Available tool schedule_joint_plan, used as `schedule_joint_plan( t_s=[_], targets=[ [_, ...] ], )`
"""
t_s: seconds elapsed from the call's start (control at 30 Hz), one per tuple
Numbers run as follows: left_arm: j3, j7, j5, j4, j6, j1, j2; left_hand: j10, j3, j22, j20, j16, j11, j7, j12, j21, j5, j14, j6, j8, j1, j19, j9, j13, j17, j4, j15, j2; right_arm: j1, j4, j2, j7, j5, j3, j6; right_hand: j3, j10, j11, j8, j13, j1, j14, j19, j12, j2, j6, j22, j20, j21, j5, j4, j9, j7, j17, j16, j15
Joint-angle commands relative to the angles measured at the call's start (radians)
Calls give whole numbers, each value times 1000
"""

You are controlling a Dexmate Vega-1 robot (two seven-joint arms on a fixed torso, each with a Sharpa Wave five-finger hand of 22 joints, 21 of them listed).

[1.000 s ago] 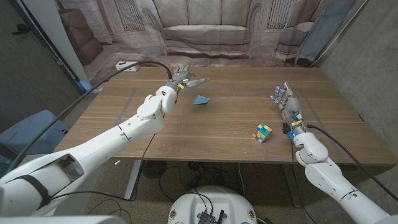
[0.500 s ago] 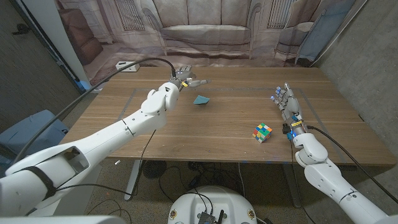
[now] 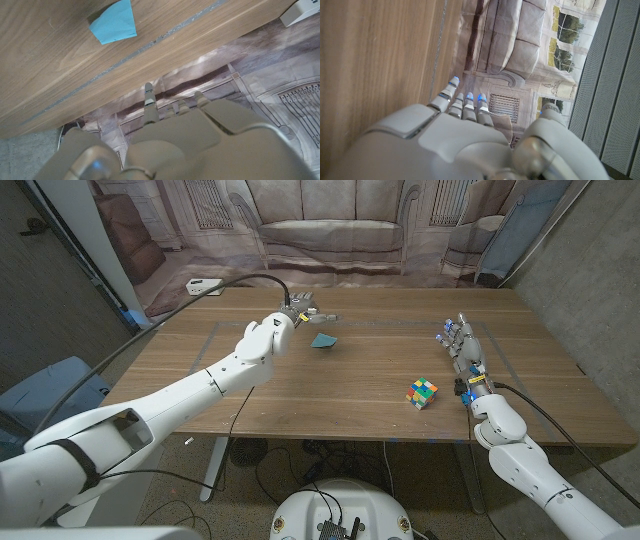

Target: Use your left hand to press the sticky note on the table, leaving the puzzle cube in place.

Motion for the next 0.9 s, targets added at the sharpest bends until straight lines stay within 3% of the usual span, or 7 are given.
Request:
schedule_joint_plan(
  t_s=[0.03,0.9],
  targets=[
    [23,-27,7,56,-22,-17,-30,-44,-6,1,-8,6,-2,-3,5,4,6,-154,7,2,-8,-234,3,-1,3,3,1,-9,-13,-14,-2,-12,-2,8,-2,4,5,0,2,2,0,1,10,0,5,5,2,2,-3,6,-6,3,-5,-1,3,4],
    [58,-9,-38,157,-53,-42,-74,-53,-17,2,-6,8,-7,-10,6,9,12,-155,3,1,-5,-241,4,-1,3,10,1,-6,-24,-27,-1,-19,0,14,-6,2,7,0,1,2,-2,2,11,0,7,6,3,4,-10,6,-8,3,-6,-3,3,5]
  ],
)
